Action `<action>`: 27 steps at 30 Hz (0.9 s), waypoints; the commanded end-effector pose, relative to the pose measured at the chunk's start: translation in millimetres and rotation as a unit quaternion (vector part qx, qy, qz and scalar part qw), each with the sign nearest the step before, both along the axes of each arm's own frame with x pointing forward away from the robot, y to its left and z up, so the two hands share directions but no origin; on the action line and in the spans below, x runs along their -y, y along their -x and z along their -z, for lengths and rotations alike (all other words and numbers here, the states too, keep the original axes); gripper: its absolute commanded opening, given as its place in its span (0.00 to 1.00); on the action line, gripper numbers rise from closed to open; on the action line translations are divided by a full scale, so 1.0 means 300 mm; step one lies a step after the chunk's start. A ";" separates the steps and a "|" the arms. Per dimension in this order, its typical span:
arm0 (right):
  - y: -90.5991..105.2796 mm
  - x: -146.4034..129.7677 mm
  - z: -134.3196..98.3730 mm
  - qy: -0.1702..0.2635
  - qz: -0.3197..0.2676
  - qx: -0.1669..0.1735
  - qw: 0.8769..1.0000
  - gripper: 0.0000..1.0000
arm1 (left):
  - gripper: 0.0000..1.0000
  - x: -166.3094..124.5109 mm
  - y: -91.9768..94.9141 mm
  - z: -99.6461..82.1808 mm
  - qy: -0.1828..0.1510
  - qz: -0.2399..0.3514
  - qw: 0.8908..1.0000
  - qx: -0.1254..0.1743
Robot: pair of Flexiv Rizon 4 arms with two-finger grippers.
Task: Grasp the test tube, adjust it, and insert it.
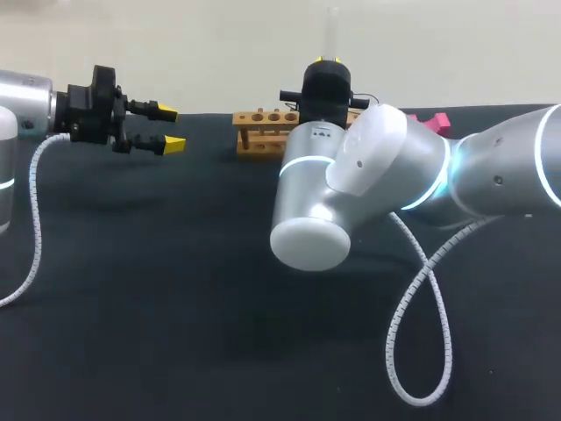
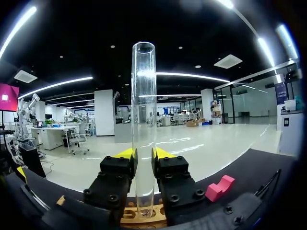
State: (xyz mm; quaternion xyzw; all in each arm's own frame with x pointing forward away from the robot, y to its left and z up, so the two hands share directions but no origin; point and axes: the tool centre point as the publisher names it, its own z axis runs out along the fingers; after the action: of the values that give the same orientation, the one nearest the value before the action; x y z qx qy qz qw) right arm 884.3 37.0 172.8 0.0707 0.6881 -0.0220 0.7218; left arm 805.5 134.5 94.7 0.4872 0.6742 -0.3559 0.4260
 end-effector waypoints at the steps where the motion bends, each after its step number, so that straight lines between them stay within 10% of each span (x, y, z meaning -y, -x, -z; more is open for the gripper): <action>1: -0.013 0.003 0.011 -0.001 -0.001 0.001 1.000 0.00 | 1.00 -0.002 0.008 0.002 0.001 -0.002 1.000 0.003; 27: -0.044 0.012 0.079 -0.005 0.002 -0.012 1.000 0.00 | 1.00 -0.002 0.008 0.002 0.001 -0.002 1.000 0.003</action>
State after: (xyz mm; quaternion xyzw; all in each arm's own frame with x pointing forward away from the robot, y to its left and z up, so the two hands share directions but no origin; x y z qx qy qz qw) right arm 894.1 33.0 152.0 0.0763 0.6974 -0.0222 0.7123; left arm 805.5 134.5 94.7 0.4872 0.6742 -0.3559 0.4260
